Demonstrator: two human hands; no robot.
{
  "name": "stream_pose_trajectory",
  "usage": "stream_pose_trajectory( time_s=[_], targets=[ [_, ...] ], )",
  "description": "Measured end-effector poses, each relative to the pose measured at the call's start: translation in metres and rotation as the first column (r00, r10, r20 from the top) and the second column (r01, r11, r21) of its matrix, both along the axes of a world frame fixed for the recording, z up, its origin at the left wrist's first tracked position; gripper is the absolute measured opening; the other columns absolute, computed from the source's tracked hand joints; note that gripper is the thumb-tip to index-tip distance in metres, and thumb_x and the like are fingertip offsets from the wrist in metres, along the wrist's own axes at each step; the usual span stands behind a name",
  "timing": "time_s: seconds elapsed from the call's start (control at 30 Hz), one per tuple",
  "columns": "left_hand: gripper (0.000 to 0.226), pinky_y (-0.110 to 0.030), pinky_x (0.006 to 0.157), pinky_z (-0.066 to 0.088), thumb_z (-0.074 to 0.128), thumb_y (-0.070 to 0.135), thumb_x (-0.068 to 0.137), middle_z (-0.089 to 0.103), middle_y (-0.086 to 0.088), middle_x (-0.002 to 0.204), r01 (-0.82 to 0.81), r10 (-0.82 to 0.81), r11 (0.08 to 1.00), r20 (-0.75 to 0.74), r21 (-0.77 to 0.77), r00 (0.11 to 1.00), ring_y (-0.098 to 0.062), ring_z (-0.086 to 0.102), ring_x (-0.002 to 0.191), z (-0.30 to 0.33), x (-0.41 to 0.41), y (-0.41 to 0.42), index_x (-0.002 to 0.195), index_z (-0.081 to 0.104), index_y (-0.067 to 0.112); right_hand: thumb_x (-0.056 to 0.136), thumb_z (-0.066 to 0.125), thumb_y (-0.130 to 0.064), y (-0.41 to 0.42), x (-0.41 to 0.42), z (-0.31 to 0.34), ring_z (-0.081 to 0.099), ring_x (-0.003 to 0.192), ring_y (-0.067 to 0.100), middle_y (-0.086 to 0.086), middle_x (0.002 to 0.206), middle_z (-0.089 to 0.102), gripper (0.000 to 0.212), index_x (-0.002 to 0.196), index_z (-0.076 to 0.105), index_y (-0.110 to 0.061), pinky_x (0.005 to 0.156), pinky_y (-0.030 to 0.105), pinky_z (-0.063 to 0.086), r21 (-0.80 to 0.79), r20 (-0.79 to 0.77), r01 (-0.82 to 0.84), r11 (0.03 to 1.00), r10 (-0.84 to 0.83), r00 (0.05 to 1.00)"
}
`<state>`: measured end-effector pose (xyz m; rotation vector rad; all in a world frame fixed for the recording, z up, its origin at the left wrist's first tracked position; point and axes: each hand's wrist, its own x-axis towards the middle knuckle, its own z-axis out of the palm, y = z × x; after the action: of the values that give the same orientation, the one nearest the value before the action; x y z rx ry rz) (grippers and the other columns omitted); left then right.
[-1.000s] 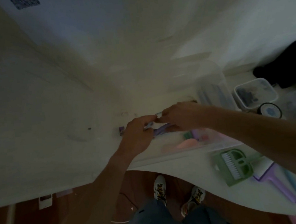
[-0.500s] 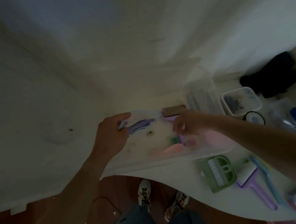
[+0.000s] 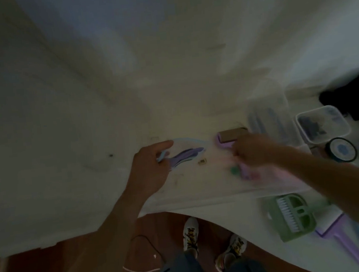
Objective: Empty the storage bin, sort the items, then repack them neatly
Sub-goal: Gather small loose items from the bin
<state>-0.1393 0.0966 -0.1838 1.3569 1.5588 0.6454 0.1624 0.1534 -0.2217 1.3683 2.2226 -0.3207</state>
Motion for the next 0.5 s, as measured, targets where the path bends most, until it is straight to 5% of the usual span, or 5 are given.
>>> stream_pose_trajectory(
  time_s=[0.07, 0.13, 0.23, 0.4, 0.5],
  targets=[
    [0.041, -0.044, 0.096, 0.055, 0.061, 0.002, 0.092, 0.06, -0.004, 0.137, 0.007, -0.007, 1.0, -0.005, 0.006, 1.0, -0.019, 0.061, 0.12, 0.004, -0.001, 0.002, 0.131, 0.062, 0.014, 0.083, 0.062, -0.029, 0.002, 0.012, 0.048, 0.067, 0.09, 0.032, 0.008, 0.095, 0.067, 0.012, 0.09, 0.069, -0.02, 0.08, 0.04, 0.054, 0.163, -0.289, 0.232, 0.959, -0.179, 0.941],
    [0.04, -0.044, 0.093, 0.056, 0.063, 0.002, 0.091, 0.061, -0.002, 0.133, 0.005, -0.004, 1.0, 0.015, -0.015, 1.0, -0.018, 0.062, 0.118, 0.007, 0.002, 0.003, 0.129, 0.064, 0.016, 0.075, 0.076, -0.025, -0.003, 0.002, 0.094, 0.069, 0.078, 0.023, 0.001, 0.082, 0.07, 0.011, 0.081, 0.067, -0.024, 0.077, 0.037, 0.055, 0.075, -0.666, 0.415, 0.907, -0.264, 0.697],
    [0.04, -0.044, 0.089, 0.058, 0.064, -0.002, 0.089, 0.061, 0.008, 0.117, 0.038, -0.035, 0.998, 0.068, -0.05, 0.997, -0.017, 0.063, 0.115, 0.014, 0.016, 0.003, 0.123, 0.065, 0.019, 0.073, 0.079, -0.017, -0.013, -0.046, 0.126, 0.064, 0.064, 0.0, -0.01, 0.071, 0.069, 0.015, 0.084, 0.073, -0.024, 0.065, 0.012, 0.048, 0.014, -0.807, 0.318, 0.948, -0.178, 0.564],
    [0.04, -0.031, 0.074, 0.062, 0.069, -0.005, 0.084, 0.069, 0.007, 0.104, 0.063, -0.058, 0.997, 0.128, -0.036, 0.99, -0.009, 0.067, 0.105, 0.03, 0.038, 0.002, 0.107, 0.068, 0.029, 0.085, 0.06, -0.02, -0.012, -0.079, 0.105, 0.063, 0.084, 0.028, 0.006, 0.093, 0.063, 0.011, 0.089, 0.068, -0.014, 0.065, 0.032, 0.041, 0.26, -0.337, -0.099, 0.96, 0.186, 0.923],
    [0.046, -0.028, 0.085, 0.058, 0.067, -0.001, 0.082, 0.07, 0.006, 0.116, 0.141, -0.141, 0.989, 0.011, 0.033, 0.99, -0.008, 0.068, 0.103, 0.036, 0.043, 0.002, 0.122, 0.068, 0.022, 0.061, 0.079, -0.016, -0.029, -0.079, 0.106, 0.061, 0.069, 0.027, 0.01, 0.094, 0.062, 0.009, 0.064, 0.07, -0.017, 0.05, 0.029, 0.027, 0.4, -0.045, -0.261, 0.878, 0.303, 0.952]
  ],
)
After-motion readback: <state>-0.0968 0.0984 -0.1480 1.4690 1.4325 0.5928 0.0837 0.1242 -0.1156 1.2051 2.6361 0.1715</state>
